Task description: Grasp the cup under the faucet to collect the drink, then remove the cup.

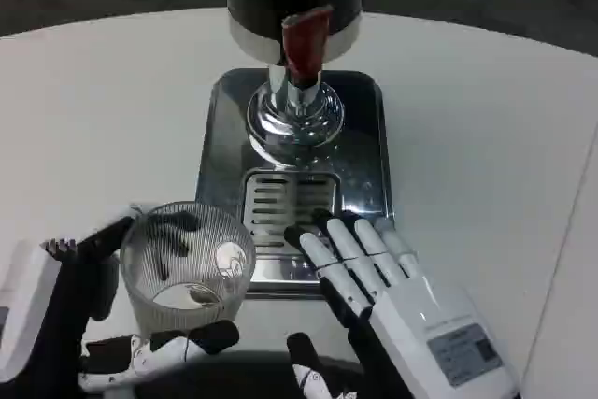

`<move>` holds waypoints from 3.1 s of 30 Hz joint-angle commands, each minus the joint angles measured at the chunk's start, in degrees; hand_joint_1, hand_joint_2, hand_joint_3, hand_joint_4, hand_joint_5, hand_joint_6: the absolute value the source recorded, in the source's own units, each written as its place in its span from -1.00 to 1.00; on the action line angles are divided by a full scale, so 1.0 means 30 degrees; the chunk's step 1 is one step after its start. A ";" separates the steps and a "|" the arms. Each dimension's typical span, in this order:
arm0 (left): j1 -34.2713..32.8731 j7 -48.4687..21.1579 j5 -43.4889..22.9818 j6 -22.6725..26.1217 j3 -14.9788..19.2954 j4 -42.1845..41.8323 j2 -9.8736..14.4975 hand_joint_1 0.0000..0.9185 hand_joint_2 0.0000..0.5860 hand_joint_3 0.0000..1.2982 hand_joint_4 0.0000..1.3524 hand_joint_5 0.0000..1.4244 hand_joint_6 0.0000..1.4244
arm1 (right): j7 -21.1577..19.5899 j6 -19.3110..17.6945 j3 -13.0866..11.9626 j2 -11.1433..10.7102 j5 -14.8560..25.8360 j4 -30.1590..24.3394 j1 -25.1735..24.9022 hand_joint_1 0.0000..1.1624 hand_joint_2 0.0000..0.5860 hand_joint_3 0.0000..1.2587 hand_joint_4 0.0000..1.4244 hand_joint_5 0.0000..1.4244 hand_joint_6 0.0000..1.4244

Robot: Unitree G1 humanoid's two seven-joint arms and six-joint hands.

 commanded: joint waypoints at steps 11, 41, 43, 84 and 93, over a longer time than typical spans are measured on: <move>0.0056 -0.0131 -0.0596 0.0144 0.0002 -0.0182 -0.0013 0.04 -0.57 0.48 0.62 0.79 0.93 | 0.0469 0.0287 -0.0019 0.0396 0.0155 -0.0176 0.0237 -0.52 0.81 -0.83 -0.99 -1.00 -1.00; -0.9884 0.5334 0.3611 0.1073 -0.3455 1.0082 0.0361 0.04 -0.58 0.49 0.62 0.79 0.95 | 0.1177 0.1191 -0.2209 0.0220 0.0282 -0.0636 0.0138 -0.47 0.79 -0.83 -0.97 -0.98 -0.98; -1.0517 0.5907 0.3864 0.1396 -0.3891 1.1128 0.0273 0.04 -0.58 0.49 0.62 0.81 0.96 | 0.1259 0.1305 -0.2575 0.0164 0.0474 -0.0528 -0.0027 -0.47 0.79 -0.83 -0.97 -0.97 -0.98; -1.5181 1.0043 0.4189 0.2900 -0.9597 1.9360 -0.0727 -0.20 -0.73 -0.22 -0.33 -0.01 -0.15 | 0.2214 0.1271 -0.1673 0.0665 0.0955 -0.1847 0.1378 -0.46 0.79 -0.82 -0.92 -0.89 -0.86; -1.5255 0.9902 0.3776 0.2850 -0.9970 1.9332 -0.0602 -0.25 -0.73 -0.79 -0.87 -0.37 -0.59 | 0.2496 0.1699 -0.2130 0.0889 0.1320 -0.1688 0.1191 -0.46 0.77 -0.80 -0.91 -0.85 -0.76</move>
